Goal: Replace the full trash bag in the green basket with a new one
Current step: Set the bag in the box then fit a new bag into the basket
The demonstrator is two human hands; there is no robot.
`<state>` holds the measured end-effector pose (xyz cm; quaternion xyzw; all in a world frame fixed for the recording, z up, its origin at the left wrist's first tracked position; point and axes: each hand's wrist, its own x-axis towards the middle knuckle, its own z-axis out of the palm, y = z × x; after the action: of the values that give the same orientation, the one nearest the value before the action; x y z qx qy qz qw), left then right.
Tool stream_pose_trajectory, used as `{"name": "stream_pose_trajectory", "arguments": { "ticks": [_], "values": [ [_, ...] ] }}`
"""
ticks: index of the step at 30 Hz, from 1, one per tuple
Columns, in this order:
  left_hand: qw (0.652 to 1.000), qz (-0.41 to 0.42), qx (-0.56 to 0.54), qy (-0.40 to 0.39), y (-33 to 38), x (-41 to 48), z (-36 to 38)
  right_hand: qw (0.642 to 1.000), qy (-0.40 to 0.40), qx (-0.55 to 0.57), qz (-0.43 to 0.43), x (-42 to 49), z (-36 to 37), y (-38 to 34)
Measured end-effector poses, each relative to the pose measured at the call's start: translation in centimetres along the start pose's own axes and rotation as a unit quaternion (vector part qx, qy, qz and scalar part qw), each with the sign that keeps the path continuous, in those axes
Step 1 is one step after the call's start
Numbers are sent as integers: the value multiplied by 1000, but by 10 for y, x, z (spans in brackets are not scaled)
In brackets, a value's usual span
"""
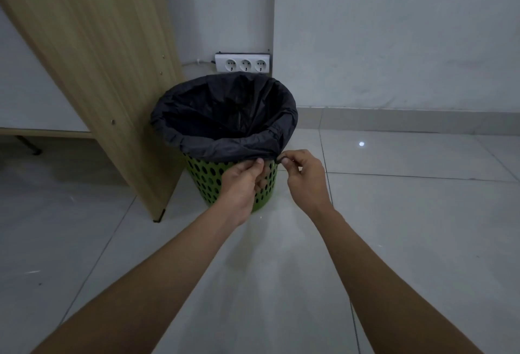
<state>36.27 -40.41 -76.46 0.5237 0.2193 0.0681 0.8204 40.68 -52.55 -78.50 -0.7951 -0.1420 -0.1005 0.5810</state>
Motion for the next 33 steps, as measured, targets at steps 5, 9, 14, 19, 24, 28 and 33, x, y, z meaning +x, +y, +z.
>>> {"name": "stream_pose_trajectory", "arguments": {
  "ticks": [5, 9, 14, 19, 24, 28, 33],
  "values": [
    [997, -37, -70, -21, -4, 3, 14, 998, -44, -31, -32, 8, 1, -4],
    [992, -59, -111, 25, 0, 6, 23, 998, -39, 41, 5, 10, -1, -9],
    [986, -97, -121, 60, 4, 11, 29, 998, 11, 62, -20, 5, 3, -3],
    [986, -143, -80, 40, 10, 12, 28, 999, 0, 47, -22, 2, 4, -2],
    [984, -145, -102, 0, 7, 8, 21, 991, -19, 110, 69, 11, 5, -14],
    [990, -101, -90, 30, -3, 9, 25, 958, -42, 197, 205, 16, 8, -25],
    [989, -103, -93, 52, -3, 6, 33, 915, -34, 268, 300, 22, 0, -36]
  ]
}}
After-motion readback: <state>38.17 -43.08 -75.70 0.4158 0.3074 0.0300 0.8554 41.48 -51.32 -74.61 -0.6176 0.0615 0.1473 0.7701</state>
